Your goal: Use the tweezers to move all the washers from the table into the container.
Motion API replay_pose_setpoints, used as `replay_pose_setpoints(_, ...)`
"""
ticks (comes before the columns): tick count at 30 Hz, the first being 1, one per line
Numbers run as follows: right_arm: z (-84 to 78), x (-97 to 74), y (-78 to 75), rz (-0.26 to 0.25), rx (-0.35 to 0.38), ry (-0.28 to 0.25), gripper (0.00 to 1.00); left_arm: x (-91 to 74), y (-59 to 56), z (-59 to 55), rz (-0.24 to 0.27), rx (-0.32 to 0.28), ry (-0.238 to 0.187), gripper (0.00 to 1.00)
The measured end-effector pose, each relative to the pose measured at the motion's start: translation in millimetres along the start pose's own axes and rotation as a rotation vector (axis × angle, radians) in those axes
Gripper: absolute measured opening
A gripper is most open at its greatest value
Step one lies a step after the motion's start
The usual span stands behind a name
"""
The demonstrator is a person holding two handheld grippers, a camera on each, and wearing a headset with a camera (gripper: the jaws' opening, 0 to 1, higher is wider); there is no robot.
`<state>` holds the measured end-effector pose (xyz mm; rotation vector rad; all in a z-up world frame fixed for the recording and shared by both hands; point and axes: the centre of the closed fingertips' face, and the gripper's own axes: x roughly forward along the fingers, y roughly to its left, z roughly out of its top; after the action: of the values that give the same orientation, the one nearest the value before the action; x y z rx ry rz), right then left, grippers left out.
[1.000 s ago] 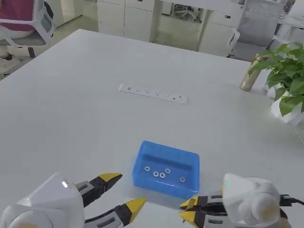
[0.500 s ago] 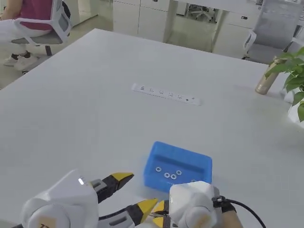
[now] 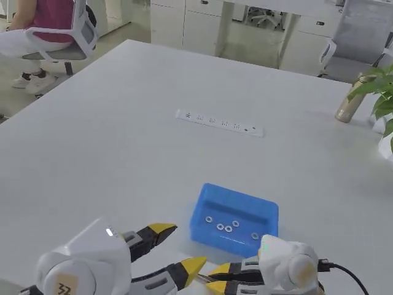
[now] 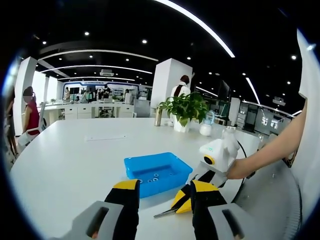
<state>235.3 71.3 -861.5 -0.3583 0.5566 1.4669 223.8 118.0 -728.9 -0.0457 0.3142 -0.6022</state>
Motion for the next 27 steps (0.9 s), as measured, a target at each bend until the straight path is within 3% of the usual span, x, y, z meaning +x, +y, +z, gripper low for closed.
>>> replay_pose_setpoints(5, 4.3, -7.3, 3.0, -0.01, 0.003, -0.023, 0.04, 0.7, 0.0, -1.8, 0.0, 0.005, 0.009, 0.39)
replay_pose_setpoints(9, 15.7, -19.6, -4.6, -0.069, 0.047, -0.094, 0.13, 0.3, 2.2, -2.3, 0.014, 0.005, 0.01, 0.4)
replay_pose_setpoints(14, 43.3, -61.6, -14.3, -0.202, 0.077, -0.215, 0.23, -1.6, 8.9, -1.3, 0.053, 0.011, 0.004, 0.43)
replay_pose_setpoints(15, 57.1, -86.0, -17.5, -0.272, 0.075, -0.266, 0.28, -3.0, 12.7, 1.7, 0.077, 0.014, -0.014, 0.44)
replay_pose_setpoints(17, 63.1, -116.8, -25.4, -0.376, 0.087, -0.305, 0.35, -5.3, 19.1, 3.7, 0.115, 0.029, -0.022, 0.48)
replay_pose_setpoints(19, 59.9, -152.0, -39.4, -0.52, 0.097, -0.313, 0.4, -8.7, 27.6, 6.8, 0.168, 0.04, -0.038, 0.53)
replay_pose_setpoints(20, 59.7, -158.0, -41.8, -0.54, 0.092, -0.318, 0.41, -10.3, 31.5, 8.7, 0.192, 0.045, -0.05, 0.57)
replay_pose_setpoints(23, 57.3, -207.9, -52.7, -0.712, 0.075, -0.337, 0.53, -14.8, 40.7, 13.9, 0.25, 0.062, -0.082, 0.69)
replay_pose_setpoints(27, 55.5, -247.5, -53.7, -0.808, 0.159, -0.41, 0.73, -17.4, 44.3, 16.8, 0.27, 0.048, -0.103, 0.76)
